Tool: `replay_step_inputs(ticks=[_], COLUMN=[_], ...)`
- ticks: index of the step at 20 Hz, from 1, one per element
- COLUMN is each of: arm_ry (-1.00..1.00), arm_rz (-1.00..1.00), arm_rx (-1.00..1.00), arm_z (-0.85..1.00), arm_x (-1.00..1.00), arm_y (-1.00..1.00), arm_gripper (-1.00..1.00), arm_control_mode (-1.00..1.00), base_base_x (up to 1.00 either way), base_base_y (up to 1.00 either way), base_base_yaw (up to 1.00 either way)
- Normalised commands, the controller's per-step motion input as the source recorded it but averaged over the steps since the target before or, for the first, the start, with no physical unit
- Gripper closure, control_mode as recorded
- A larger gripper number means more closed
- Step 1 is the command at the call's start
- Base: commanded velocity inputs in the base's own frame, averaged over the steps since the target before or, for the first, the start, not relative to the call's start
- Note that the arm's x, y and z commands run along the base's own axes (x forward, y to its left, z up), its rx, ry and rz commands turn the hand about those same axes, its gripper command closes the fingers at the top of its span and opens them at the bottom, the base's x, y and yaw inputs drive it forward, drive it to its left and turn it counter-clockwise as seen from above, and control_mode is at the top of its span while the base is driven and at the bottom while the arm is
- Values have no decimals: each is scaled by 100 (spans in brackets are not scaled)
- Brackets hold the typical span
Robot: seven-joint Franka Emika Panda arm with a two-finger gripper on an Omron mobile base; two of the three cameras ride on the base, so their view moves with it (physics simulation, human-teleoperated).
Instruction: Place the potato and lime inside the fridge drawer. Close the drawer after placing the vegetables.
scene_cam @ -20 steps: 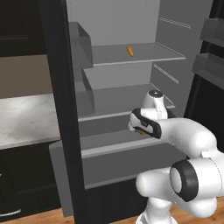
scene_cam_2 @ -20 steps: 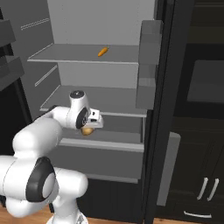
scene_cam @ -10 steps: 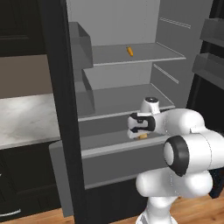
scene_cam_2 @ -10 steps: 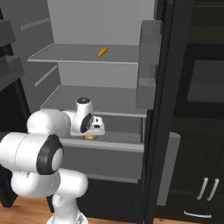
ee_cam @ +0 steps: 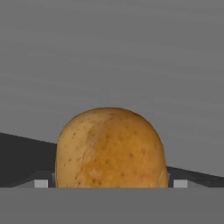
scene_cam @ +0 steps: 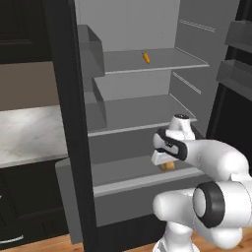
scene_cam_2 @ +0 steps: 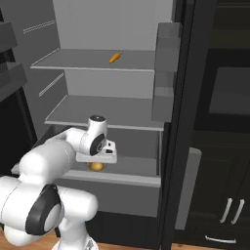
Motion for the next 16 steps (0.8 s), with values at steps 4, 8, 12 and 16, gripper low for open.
replay_step_inputs(ticks=[4, 8, 12, 16], arm_ry=[20, 12, 7, 3], arm_rz=[0, 1, 2, 0], arm_rx=[9, 1, 0, 0], arm_z=[-2, -53, -54, -46], arm_x=[80, 14, 0, -4], arm_y=[1, 3, 1, 3], arm_gripper=[100, 100, 100, 100], arm_control_mode=[-100, -100, -100, -100], base_base_x=[0, 0, 0, 0], base_base_y=[0, 0, 0, 0], base_base_yaw=[0, 0, 0, 0])
